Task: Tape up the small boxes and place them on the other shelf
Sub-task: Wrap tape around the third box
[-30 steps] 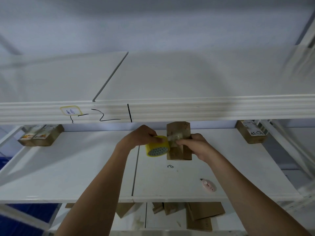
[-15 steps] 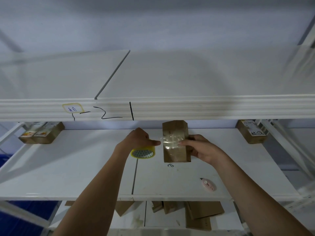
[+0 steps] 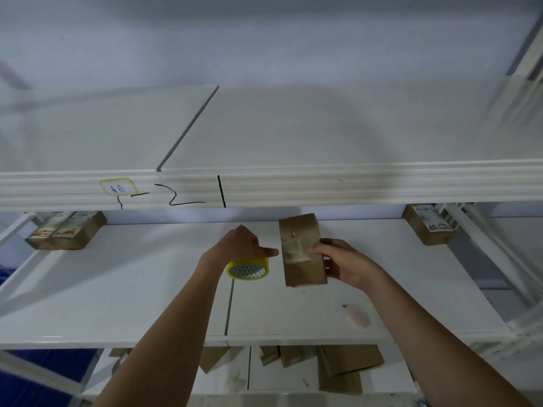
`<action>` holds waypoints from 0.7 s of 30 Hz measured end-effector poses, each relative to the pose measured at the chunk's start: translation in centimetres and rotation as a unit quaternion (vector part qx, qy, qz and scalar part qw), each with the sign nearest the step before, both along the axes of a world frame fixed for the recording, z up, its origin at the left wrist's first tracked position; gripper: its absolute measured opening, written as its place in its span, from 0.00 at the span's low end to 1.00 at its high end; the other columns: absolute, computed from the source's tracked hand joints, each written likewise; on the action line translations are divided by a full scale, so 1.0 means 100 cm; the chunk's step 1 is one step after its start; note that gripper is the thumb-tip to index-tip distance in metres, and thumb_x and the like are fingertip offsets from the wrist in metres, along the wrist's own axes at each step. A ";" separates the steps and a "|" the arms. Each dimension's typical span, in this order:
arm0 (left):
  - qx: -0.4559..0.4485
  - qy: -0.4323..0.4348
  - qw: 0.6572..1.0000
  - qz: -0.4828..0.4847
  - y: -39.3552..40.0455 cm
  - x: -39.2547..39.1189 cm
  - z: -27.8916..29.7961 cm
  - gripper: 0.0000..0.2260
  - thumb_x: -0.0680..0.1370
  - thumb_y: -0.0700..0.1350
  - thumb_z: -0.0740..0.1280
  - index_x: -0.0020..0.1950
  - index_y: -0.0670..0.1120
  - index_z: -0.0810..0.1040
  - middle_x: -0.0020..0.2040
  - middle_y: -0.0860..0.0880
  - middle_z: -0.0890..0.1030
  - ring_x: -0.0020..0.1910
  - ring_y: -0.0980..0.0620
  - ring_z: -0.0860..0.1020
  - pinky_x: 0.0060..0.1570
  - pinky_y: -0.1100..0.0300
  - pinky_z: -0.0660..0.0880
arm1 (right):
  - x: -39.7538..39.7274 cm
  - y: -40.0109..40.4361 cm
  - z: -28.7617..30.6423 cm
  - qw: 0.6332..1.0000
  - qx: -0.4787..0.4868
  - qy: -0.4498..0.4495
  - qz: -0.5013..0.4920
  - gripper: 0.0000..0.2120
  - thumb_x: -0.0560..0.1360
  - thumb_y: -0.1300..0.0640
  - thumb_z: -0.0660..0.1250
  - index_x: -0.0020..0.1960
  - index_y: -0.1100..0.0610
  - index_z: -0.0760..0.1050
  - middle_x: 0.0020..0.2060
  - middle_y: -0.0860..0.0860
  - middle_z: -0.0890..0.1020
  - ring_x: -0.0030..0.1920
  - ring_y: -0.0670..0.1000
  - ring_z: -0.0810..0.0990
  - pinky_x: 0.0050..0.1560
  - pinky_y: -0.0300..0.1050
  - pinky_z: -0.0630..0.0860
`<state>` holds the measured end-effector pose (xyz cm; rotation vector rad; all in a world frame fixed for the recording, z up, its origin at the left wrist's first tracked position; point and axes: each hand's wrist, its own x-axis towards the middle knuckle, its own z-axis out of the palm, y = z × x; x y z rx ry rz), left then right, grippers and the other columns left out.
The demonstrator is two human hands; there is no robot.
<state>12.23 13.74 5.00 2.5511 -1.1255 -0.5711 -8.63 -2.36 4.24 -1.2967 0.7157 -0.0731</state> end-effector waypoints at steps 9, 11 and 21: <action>0.071 0.025 0.996 -0.045 0.007 -0.009 -0.037 0.23 0.69 0.67 0.73 0.42 0.45 0.84 0.39 0.48 0.82 0.40 0.50 0.81 0.36 0.63 0.74 | -0.019 0.010 -0.050 0.989 -0.024 0.143 -0.006 0.13 0.75 0.59 0.71 0.56 0.66 0.81 0.50 0.62 0.86 0.51 0.60 0.85 0.53 0.55 0.83; 0.089 0.012 0.994 -0.058 0.006 -0.015 -0.050 0.23 0.69 0.65 0.73 0.45 0.45 0.85 0.41 0.48 0.82 0.42 0.49 0.81 0.38 0.60 0.76 | -0.018 0.016 -0.062 0.982 -0.047 0.182 -0.003 0.13 0.75 0.58 0.71 0.57 0.64 0.79 0.50 0.61 0.85 0.50 0.59 0.85 0.50 0.55 0.84; 0.091 0.033 0.995 0.001 0.008 -0.034 -0.108 0.16 0.73 0.62 0.71 0.46 0.49 0.81 0.46 0.51 0.77 0.49 0.49 0.74 0.60 0.49 0.68 | -0.009 0.026 -0.084 0.900 -0.277 0.334 0.052 0.04 0.77 0.62 0.65 0.46 0.58 0.70 0.42 0.54 0.76 0.41 0.51 0.77 0.36 0.42 0.74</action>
